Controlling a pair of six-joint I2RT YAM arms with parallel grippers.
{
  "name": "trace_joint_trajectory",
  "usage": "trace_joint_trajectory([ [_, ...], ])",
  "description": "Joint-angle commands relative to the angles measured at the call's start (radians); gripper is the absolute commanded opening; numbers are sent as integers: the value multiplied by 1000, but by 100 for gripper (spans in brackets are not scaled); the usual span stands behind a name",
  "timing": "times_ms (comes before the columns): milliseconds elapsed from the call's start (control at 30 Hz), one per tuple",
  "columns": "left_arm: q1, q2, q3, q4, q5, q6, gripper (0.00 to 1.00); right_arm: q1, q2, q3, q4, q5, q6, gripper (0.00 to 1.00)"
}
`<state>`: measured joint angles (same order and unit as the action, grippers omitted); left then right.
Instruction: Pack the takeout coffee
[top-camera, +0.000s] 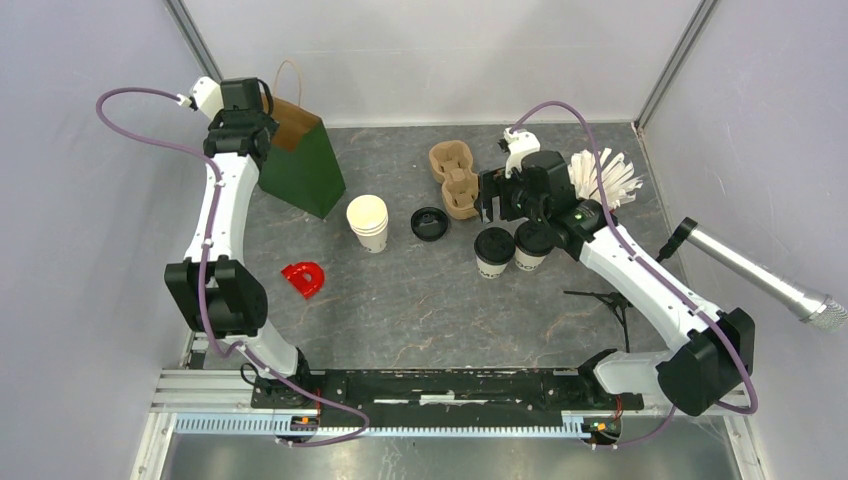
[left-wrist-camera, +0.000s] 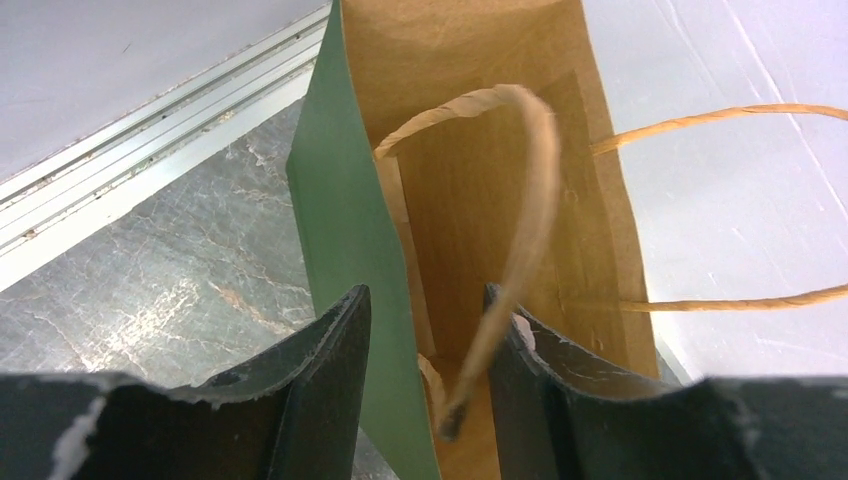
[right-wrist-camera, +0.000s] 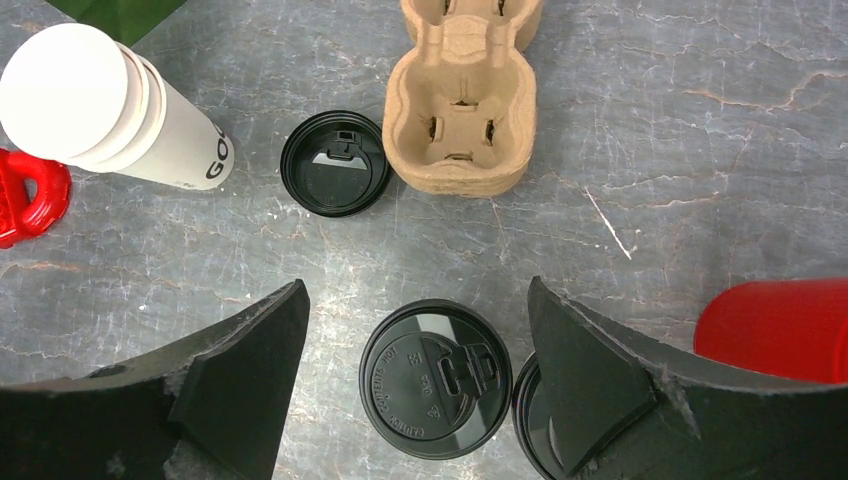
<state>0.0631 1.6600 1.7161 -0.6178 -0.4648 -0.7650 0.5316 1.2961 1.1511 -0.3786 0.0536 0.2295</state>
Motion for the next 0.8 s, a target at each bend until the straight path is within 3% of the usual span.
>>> trace_joint_trajectory([
  [0,18,-9,-28,30,5,19,50,5,1,55,10,10,-23,87],
  [400,24,-10,-23,16,13,38,27,5,-8,59,4,20,-37,87],
  [667,26,-9,-35,-2,12,42,30,5,-9,64,4,13,-31,88],
  [767,29,-10,-32,7,21,49,23,6,-12,65,2,15,-31,88],
])
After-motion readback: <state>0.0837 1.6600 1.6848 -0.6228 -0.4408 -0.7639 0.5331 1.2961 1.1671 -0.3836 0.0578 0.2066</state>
